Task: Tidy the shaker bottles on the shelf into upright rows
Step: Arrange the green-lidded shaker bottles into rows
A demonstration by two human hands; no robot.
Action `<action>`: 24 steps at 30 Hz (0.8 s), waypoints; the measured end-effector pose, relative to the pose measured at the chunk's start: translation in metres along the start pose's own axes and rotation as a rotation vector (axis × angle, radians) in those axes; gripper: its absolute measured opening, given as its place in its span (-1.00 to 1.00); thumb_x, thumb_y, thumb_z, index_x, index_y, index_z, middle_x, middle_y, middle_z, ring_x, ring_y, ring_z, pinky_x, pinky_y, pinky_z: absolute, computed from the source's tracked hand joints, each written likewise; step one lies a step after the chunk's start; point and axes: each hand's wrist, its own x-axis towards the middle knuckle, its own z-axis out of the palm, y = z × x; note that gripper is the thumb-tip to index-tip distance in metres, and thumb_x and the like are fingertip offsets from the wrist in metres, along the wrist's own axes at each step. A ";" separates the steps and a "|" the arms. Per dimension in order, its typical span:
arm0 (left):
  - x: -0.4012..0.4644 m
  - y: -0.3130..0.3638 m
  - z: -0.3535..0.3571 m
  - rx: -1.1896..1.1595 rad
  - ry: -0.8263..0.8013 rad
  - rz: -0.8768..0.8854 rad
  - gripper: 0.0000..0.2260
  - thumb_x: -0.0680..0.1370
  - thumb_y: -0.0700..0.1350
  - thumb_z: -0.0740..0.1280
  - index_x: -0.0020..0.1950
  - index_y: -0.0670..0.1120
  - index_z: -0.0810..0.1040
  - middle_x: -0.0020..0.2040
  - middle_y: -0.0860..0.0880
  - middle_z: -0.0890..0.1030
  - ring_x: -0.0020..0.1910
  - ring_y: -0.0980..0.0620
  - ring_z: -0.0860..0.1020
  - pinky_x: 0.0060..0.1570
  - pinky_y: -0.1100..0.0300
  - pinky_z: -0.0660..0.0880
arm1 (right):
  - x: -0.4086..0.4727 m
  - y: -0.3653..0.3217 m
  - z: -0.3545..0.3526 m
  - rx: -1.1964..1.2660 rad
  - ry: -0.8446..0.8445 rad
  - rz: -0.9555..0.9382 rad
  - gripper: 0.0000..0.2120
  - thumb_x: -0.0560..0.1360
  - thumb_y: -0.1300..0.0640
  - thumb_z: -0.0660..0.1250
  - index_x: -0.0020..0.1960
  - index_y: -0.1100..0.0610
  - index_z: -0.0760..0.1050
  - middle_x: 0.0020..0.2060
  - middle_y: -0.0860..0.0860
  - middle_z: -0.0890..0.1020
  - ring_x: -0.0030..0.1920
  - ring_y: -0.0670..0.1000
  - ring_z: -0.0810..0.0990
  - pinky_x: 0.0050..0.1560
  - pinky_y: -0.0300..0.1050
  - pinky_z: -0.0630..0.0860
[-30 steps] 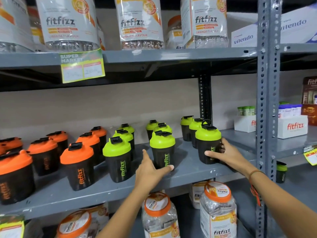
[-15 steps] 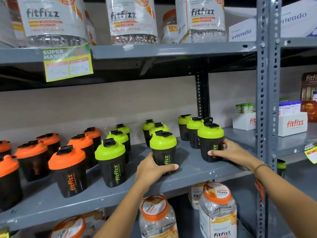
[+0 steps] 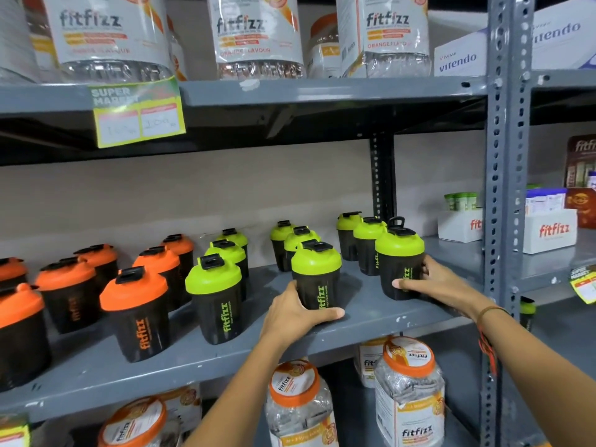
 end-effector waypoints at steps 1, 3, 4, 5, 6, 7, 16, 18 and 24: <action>-0.004 0.000 -0.001 -0.009 -0.002 0.008 -0.09 -0.05 0.51 0.45 0.21 0.14 0.42 0.13 0.15 0.60 0.10 0.12 0.56 0.09 0.05 0.53 | -0.002 -0.004 0.000 0.016 0.012 0.014 -0.17 0.07 -0.30 0.63 0.24 -0.12 0.39 0.15 -0.22 0.60 0.11 -0.25 0.58 0.10 -0.21 0.47; -0.013 -0.001 -0.004 -0.040 0.026 0.036 -0.01 -0.02 0.51 0.46 0.32 0.12 0.36 0.22 0.14 0.57 0.18 0.11 0.53 0.15 0.06 0.51 | -0.009 -0.011 0.001 0.070 0.054 0.021 -0.04 0.11 -0.28 0.59 0.40 -0.10 0.28 0.22 -0.17 0.52 0.18 -0.14 0.55 0.20 -0.15 0.41; -0.020 -0.003 -0.004 -0.060 0.064 0.059 0.00 0.00 0.51 0.45 0.35 0.13 0.33 0.25 0.13 0.55 0.22 0.11 0.52 0.18 0.05 0.50 | -0.013 -0.013 0.002 0.081 0.093 0.013 -0.02 0.16 -0.28 0.56 0.47 -0.09 0.23 0.26 -0.15 0.46 0.23 -0.09 0.50 0.24 -0.12 0.37; -0.028 -0.006 -0.005 -0.085 0.117 0.085 -0.01 0.03 0.51 0.44 0.37 0.16 0.31 0.28 0.14 0.53 0.25 0.13 0.50 0.20 0.03 0.50 | -0.017 -0.016 0.004 0.070 0.153 0.002 0.00 0.22 -0.29 0.50 0.54 -0.05 0.18 0.29 -0.12 0.41 0.27 -0.05 0.46 0.26 -0.09 0.34; -0.037 -0.009 -0.007 -0.117 0.183 0.115 -0.06 0.07 0.51 0.43 0.38 0.20 0.31 0.30 0.17 0.51 0.25 0.16 0.49 0.20 0.02 0.51 | -0.021 -0.018 0.007 0.052 0.236 -0.022 -0.02 0.28 -0.29 0.45 0.57 0.00 0.16 0.33 -0.08 0.41 0.30 -0.01 0.45 0.27 -0.07 0.33; -0.046 -0.013 -0.009 -0.152 0.255 0.158 -0.14 0.13 0.49 0.43 0.35 0.24 0.33 0.28 0.21 0.51 0.23 0.22 0.49 0.18 0.04 0.52 | -0.025 -0.021 0.009 0.037 0.336 -0.072 -0.09 0.34 -0.27 0.40 0.56 0.06 0.20 0.36 -0.03 0.42 0.32 0.03 0.46 0.28 -0.04 0.34; -0.072 -0.032 -0.091 -0.070 0.771 0.434 -0.49 0.42 0.06 0.47 0.33 0.12 0.42 0.29 0.24 0.43 0.34 0.20 0.39 0.27 0.24 0.37 | -0.014 -0.119 0.034 -0.130 0.782 -0.572 -0.76 0.52 0.10 0.39 0.17 0.14 0.56 0.03 0.04 0.54 0.06 -0.08 0.45 0.10 -0.26 0.40; -0.071 -0.045 -0.096 -0.013 0.749 0.318 -0.34 0.40 0.08 0.49 0.44 0.08 0.30 0.41 0.19 0.30 0.42 0.24 0.24 0.37 0.16 0.26 | 0.001 -0.144 0.048 -0.106 0.734 -0.625 -0.81 0.50 0.13 0.40 0.11 0.12 0.60 -0.01 -0.01 0.56 0.00 -0.08 0.49 0.06 -0.29 0.42; -0.067 -0.074 -0.088 0.046 0.544 0.174 -0.01 0.35 0.20 0.46 0.56 0.09 -0.13 0.58 0.05 0.02 0.53 0.10 0.03 0.46 0.11 0.10 | 0.073 -0.186 0.098 -0.274 0.249 -0.496 -0.77 0.45 0.12 0.50 0.09 0.09 0.65 0.04 0.03 0.66 0.07 0.05 0.60 0.11 -0.15 0.44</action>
